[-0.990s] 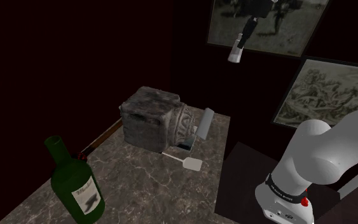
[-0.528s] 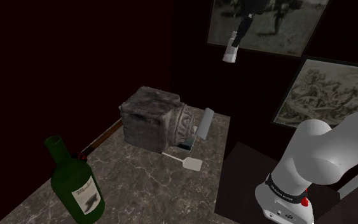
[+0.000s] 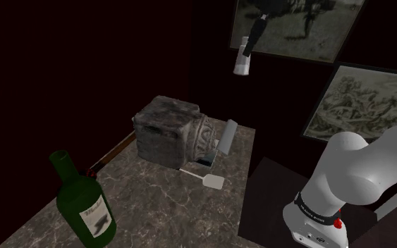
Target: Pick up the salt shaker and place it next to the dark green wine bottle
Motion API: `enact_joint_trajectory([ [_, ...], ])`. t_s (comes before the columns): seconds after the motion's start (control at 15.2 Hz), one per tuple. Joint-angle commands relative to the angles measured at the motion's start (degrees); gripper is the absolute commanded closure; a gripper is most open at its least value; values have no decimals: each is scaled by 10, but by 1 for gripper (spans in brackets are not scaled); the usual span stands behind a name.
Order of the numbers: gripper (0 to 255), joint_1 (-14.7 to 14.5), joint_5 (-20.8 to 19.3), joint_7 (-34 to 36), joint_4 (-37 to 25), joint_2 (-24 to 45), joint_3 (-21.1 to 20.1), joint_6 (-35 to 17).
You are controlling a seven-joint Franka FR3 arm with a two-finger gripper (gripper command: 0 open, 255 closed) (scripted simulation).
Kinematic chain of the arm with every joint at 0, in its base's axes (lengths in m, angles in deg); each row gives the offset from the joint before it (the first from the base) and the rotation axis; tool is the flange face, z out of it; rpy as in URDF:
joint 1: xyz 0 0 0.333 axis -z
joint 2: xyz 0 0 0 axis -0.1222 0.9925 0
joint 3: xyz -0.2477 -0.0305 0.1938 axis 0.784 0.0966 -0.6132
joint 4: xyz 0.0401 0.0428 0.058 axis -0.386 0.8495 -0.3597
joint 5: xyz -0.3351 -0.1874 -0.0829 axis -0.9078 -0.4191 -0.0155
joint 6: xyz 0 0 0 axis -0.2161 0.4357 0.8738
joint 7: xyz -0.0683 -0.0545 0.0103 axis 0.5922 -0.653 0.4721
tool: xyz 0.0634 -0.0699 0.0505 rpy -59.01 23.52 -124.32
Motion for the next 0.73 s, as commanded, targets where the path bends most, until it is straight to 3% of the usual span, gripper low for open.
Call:
enact_joint_trajectory([
  [0.0, 255, -5, 8, 28, 7, -2, -24, -9],
  [0.66, 255, -34, 44, 162, -12, 35, -142, -49],
])
